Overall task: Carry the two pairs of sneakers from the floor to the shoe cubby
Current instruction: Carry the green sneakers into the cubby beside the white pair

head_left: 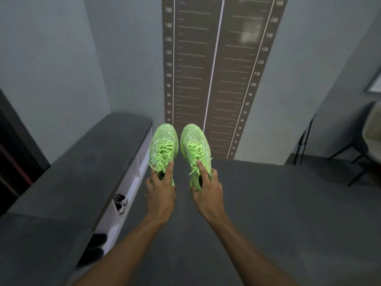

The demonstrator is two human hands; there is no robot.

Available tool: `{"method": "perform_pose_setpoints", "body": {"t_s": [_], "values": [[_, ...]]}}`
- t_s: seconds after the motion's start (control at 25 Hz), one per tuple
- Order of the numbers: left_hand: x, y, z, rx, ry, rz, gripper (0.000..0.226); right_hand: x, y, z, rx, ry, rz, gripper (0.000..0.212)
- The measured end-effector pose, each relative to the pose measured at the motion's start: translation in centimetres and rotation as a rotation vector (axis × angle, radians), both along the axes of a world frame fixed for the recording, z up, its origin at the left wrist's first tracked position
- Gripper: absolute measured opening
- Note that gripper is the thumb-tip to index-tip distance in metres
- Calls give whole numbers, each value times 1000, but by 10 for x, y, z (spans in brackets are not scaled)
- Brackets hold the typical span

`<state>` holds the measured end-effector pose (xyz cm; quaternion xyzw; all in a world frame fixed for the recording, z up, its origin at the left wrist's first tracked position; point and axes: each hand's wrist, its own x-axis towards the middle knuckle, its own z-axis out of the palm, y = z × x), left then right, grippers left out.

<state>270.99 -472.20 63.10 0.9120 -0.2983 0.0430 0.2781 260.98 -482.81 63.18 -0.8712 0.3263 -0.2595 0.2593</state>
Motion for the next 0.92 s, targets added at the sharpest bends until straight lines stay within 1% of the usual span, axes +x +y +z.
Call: {"method": "perform_pose_setpoints", "body": {"t_s": [0.12,0.28,0.44,0.56,0.68,0.84,0.92], "values": [[76,-67,14,32,-10,0,83,77,-66,10,-1,-24,-45,90],[149,-143,19,23,-41,39,85,162,-141,15,4,-24,-12,95],[225,-218,9,24,-17,135,83,247,-227,12,-22,-31,105,94],[277,-257,0,-33,30,289,83,316,-277,13,-43,-16,262,98],[323,-273,-3,-72,80,448,84,389,-302,13,-75,8,418,96],[394,-267,-10,-120,68,661,85,490,-291,6,-51,-10,674,93],[431,-260,-16,-124,86,768,83,534,-283,-2,-70,-14,761,92]]}}
